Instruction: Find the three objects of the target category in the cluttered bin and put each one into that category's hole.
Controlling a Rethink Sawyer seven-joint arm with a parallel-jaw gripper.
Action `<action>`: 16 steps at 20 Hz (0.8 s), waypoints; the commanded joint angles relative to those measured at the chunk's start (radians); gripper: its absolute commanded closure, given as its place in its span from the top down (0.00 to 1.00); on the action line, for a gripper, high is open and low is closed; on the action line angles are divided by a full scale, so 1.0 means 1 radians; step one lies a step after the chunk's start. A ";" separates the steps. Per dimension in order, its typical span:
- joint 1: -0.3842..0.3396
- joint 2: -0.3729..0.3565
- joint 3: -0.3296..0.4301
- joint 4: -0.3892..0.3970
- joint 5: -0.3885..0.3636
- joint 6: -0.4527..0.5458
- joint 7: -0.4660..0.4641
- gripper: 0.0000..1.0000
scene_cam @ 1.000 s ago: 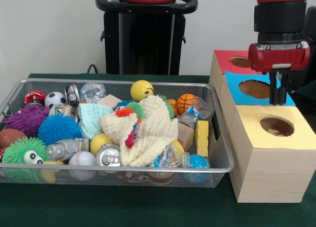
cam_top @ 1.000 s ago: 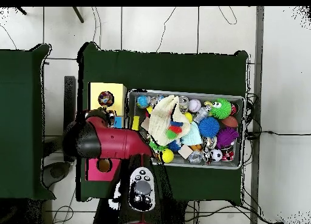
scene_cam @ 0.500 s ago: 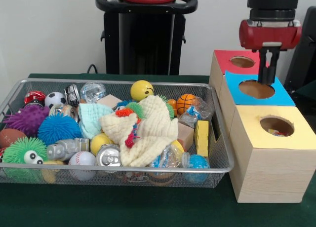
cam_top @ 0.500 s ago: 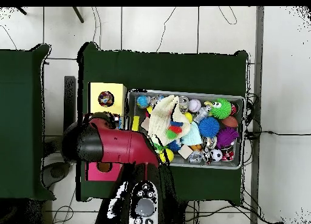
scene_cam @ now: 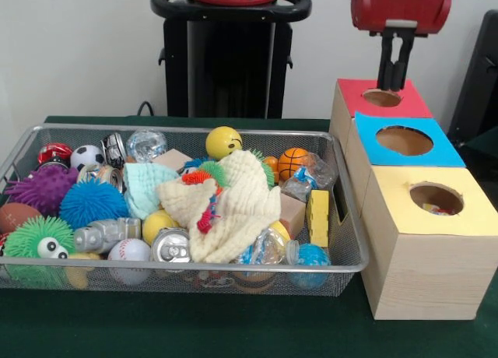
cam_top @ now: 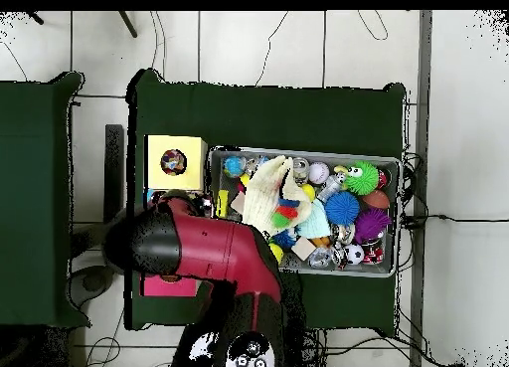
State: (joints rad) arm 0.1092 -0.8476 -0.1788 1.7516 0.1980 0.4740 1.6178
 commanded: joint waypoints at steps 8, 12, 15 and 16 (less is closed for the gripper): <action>-0.048 -0.054 0.010 0.077 -0.054 0.085 0.092 0.00; -0.052 -0.057 0.012 0.083 -0.058 0.083 0.091 0.00; -0.049 -0.056 0.011 0.084 -0.058 0.082 0.097 0.00; -0.049 -0.056 0.011 0.084 -0.059 0.080 0.097 0.00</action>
State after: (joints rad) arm 0.0837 -0.9103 -0.1937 1.7659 0.1976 0.4777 1.6178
